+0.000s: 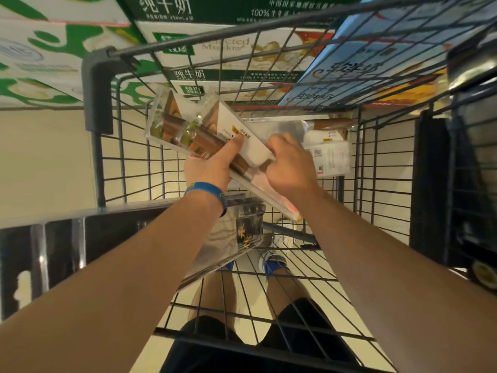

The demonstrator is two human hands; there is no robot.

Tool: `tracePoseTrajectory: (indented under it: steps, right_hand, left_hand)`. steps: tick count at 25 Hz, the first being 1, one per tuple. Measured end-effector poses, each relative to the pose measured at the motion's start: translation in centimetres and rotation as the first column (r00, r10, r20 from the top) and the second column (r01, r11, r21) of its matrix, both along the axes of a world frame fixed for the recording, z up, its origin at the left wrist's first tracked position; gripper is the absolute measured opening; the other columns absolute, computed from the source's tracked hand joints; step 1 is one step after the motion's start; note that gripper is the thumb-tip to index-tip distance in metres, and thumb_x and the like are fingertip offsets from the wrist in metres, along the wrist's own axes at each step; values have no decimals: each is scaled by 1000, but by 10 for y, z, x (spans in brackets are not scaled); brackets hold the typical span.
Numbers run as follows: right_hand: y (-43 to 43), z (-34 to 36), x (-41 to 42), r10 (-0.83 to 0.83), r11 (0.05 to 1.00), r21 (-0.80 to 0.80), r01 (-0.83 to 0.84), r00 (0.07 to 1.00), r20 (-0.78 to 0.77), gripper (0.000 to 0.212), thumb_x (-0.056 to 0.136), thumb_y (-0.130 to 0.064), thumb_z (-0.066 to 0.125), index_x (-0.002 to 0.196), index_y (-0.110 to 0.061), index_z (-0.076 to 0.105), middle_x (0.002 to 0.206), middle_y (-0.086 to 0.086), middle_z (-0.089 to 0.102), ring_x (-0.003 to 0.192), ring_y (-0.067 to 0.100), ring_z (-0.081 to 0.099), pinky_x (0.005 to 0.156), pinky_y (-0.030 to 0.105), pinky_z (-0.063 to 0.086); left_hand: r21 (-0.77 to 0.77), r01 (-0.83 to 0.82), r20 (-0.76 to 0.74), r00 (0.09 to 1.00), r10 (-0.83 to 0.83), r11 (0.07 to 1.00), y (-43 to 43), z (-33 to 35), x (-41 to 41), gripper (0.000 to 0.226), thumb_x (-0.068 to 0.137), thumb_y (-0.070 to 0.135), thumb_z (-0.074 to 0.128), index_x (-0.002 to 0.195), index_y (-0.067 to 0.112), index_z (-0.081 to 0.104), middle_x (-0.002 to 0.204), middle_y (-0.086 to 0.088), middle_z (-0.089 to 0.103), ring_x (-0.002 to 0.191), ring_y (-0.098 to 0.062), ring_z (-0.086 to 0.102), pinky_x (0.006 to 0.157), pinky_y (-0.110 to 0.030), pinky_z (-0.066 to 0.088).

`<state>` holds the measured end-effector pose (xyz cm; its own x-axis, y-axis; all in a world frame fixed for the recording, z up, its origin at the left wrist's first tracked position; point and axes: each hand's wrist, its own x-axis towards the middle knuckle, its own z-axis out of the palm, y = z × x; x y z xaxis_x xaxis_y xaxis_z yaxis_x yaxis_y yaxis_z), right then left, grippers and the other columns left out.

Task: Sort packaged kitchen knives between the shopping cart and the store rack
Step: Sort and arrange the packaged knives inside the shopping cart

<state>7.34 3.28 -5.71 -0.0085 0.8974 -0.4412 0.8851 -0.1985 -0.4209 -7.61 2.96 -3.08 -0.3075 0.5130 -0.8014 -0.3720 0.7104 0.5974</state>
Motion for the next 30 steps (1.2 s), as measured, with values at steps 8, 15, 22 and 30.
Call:
tracePoseTrajectory:
  steps: [8,15,22,30]
  right_hand:
    - [3,-39,75,110,924,-375,71,892,439,63,89,-31,76,145,-27,46,138,12,51,128,34,45,98,46,44]
    - [-4,-48,74,303,949,-240,-204,801,517,56,84,-33,78,131,-18,51,123,7,56,118,28,54,98,44,45]
    - [-37,-22,81,2,994,-101,48,895,446,19,97,-25,63,110,-18,51,90,0,52,85,20,53,76,40,49]
    - [-106,31,55,-219,963,-25,267,838,500,51,95,-11,65,142,-30,57,114,1,70,111,29,53,91,52,47]
  left_hand:
    - [-205,-138,-121,986,115,969,7,8,-4,82,47,63,77,114,17,62,100,-3,71,88,-21,69,83,-43,59]
    - [-182,-130,-161,982,101,975,5,9,-2,80,38,64,76,103,20,63,96,-2,71,85,-22,69,82,-45,59]
    - [-196,-124,-185,979,88,973,3,9,-4,88,43,70,71,113,19,61,100,0,68,84,-19,65,75,-38,56]
    - [-231,-112,-242,969,55,966,1,-1,-6,58,51,64,71,91,24,58,92,1,65,75,-16,60,53,-29,38]
